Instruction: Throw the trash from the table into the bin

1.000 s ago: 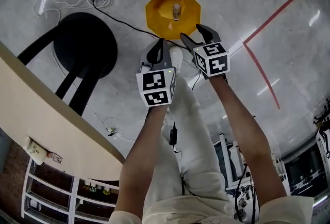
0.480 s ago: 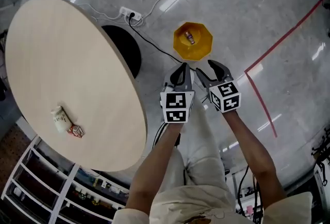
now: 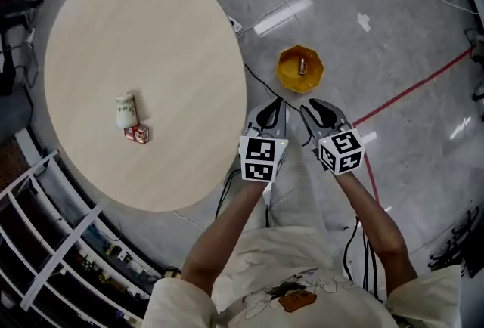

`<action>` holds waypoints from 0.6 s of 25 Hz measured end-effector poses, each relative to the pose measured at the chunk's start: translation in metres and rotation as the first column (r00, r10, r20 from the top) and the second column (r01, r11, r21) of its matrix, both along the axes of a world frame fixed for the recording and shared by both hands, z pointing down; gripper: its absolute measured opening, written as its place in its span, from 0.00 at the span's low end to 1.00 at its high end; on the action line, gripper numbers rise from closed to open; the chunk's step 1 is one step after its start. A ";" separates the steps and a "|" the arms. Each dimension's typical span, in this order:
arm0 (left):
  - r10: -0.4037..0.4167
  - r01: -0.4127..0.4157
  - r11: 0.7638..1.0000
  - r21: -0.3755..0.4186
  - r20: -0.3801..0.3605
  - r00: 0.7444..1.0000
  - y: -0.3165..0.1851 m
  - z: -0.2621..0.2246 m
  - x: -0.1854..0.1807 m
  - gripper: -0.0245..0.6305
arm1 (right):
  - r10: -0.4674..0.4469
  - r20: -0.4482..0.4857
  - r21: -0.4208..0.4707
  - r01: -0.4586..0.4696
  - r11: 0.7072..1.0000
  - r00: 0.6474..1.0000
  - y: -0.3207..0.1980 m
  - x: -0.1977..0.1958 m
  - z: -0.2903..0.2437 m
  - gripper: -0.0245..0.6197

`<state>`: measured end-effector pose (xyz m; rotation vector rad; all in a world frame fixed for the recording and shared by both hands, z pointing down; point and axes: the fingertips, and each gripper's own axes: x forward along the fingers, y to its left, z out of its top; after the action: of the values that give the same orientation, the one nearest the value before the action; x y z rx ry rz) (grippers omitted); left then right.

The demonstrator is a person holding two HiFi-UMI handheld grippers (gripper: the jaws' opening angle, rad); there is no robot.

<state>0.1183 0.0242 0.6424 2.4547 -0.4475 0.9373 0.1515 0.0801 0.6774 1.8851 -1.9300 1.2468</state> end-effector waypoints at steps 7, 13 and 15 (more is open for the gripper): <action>-0.110 0.112 0.993 0.030 -0.070 0.991 -0.009 -0.073 -0.059 0.05 | -0.072 0.002 0.055 0.072 0.996 0.997 -0.018 -0.055 -0.079 0.05; -0.156 0.161 0.987 0.030 -0.132 0.979 -0.012 -0.122 -0.113 0.05 | -0.167 -0.033 0.131 0.170 0.977 0.985 -0.042 -0.119 -0.139 0.05; -0.172 0.178 0.984 0.025 -0.140 0.975 -0.012 -0.134 -0.133 0.05 | -0.208 -0.048 0.137 0.213 0.967 0.977 -0.046 -0.143 -0.153 0.05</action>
<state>-0.0148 0.0124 0.5081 2.4463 -0.6262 0.6890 0.0087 0.0336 0.5244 1.6931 -2.1853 1.0354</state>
